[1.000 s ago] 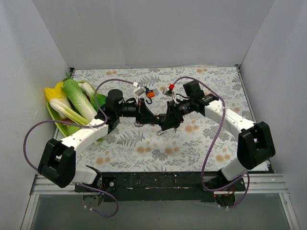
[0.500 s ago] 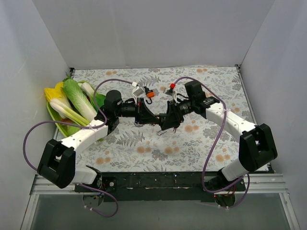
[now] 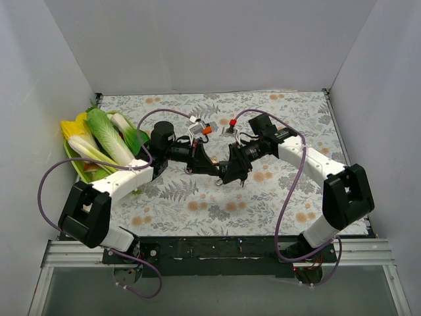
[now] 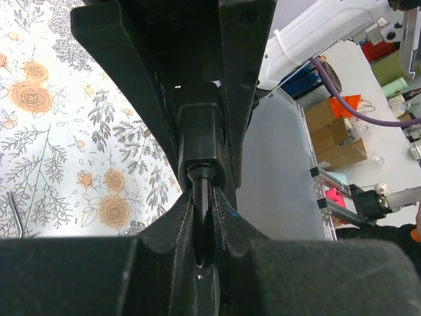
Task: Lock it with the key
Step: Lock the lock, then place the key at the center of the board, then place the lock at the center of the board.
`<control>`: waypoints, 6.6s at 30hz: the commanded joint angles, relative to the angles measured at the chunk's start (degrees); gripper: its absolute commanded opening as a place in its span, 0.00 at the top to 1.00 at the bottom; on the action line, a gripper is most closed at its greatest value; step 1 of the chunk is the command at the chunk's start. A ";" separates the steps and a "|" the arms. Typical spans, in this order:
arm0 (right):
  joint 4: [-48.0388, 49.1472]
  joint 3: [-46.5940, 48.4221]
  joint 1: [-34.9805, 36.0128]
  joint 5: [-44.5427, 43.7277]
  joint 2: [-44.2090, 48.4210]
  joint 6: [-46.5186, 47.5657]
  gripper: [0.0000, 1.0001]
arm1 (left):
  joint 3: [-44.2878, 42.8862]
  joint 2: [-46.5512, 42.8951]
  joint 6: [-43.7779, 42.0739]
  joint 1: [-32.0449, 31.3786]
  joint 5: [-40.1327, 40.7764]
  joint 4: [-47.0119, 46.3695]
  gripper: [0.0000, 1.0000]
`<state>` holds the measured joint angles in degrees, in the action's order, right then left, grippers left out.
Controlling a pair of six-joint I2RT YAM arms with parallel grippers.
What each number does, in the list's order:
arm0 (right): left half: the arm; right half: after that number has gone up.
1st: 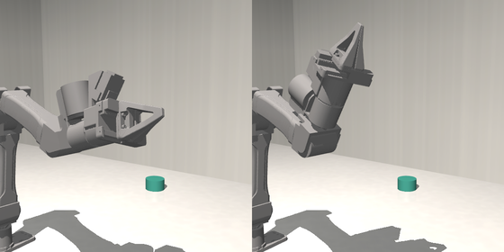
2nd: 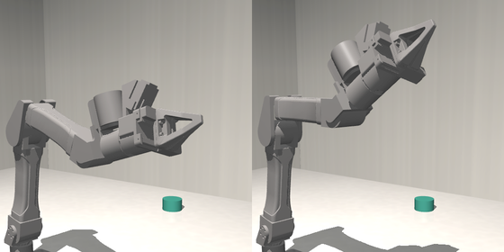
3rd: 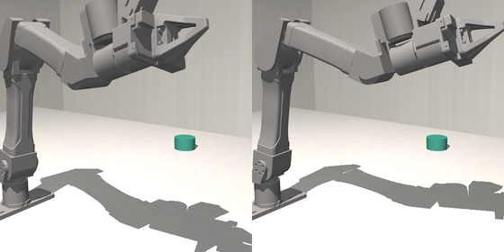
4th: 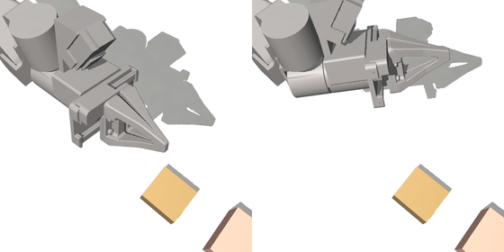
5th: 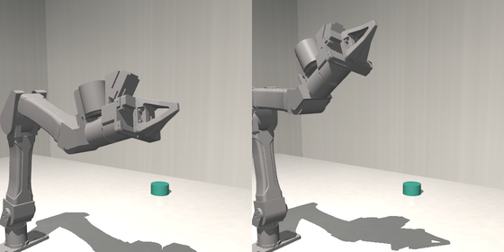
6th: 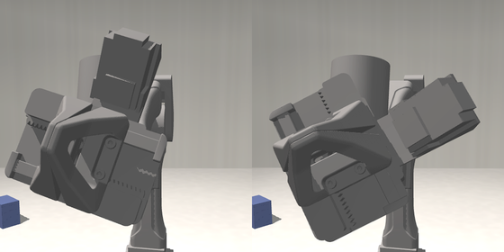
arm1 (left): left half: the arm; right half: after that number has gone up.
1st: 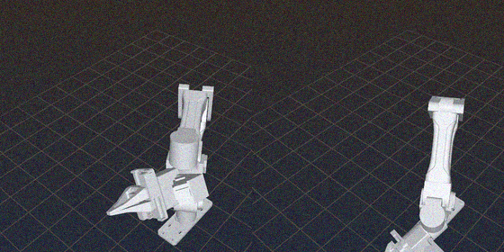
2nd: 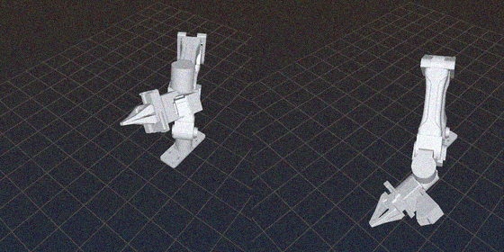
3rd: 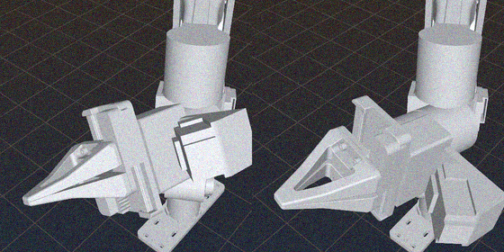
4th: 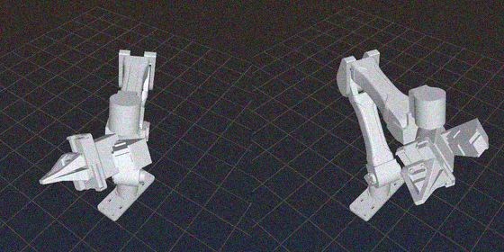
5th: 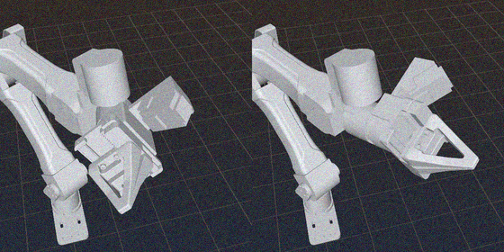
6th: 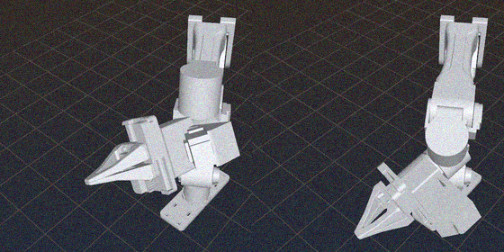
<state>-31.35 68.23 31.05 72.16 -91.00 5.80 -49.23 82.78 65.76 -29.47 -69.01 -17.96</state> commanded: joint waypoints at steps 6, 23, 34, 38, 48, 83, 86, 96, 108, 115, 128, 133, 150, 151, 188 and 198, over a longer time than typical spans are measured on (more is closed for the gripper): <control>15.54 4.29 3.94 2.99 5.04 2.54 0.99 | -4.11 -7.19 -11.96 -4.72 4.32 10.21 0.89; 12.63 2.00 1.82 3.34 8.65 2.37 0.99 | -0.16 -16.77 -10.12 3.37 8.02 11.27 0.65; 12.90 2.00 1.47 2.72 8.73 1.49 0.99 | 0.54 -18.27 -11.62 6.89 6.44 14.53 0.72; 12.90 1.56 1.38 2.46 8.56 1.49 0.99 | 0.63 -18.27 -10.04 6.97 6.08 12.26 0.87; 17.90 4.01 4.55 0.35 5.58 -1.06 0.99 | 1.59 -12.48 -2.05 -0.39 8.01 3.29 1.00; 0.53 8.58 2.44 0.44 0.39 17.02 0.91 | -5.69 -2.45 -6.94 1.08 3.19 8.27 1.00; -5.72 8.76 -0.89 -0.70 0.91 18.71 0.50 | -7.02 -3.94 -8.72 1.17 2.22 10.75 1.00; -13.91 7.72 -10.75 -3.87 5.48 22.85 0.11 | -8.69 -6.14 -6.97 1.61 1.42 12.69 1.00; -11.54 1.21 -9.25 -3.51 10.76 21.71 0.30 | -7.98 -7.64 -3.09 1.61 2.83 10.75 1.00; -11.97 1.73 -9.25 -3.52 9.53 21.62 0.71 | -7.54 -8.78 -3.87 1.61 3.88 11.27 1.00; -41.90 3.93 -20.05 -3.96 3.48 46.36 0.99 | -10.88 -5.88 -5.90 9.07 4.33 11.28 1.00; -39.85 8.84 -33.11 -7.64 -3.47 47.03 0.99 | -11.50 -4.30 -5.64 9.87 4.59 10.66 1.00; 5.93 37.94 -47.31 -37.43 -32.30 15.65 0.99 | -11.41 -0.08 -5.38 9.88 8.28 11.72 1.00; 6.82 38.99 -47.31 -37.88 -33.09 15.12 0.99 | -11.15 0.18 -5.29 9.87 8.19 11.72 1.00; 1.22 8.68 -18.05 -33.05 9.43 32.69 0.09 | -15.10 7.65 7.98 3.72 6.97 21.64 1.00; 1.40 4.98 -14.98 -24.60 14.80 28.55 0.05 | -19.76 8.18 4.74 0.30 16.71 31.13 1.00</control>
<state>-27.31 72.07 14.72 44.27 -76.64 32.80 -64.49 91.64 72.16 -27.03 -55.13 10.37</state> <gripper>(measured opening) 0.948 0.077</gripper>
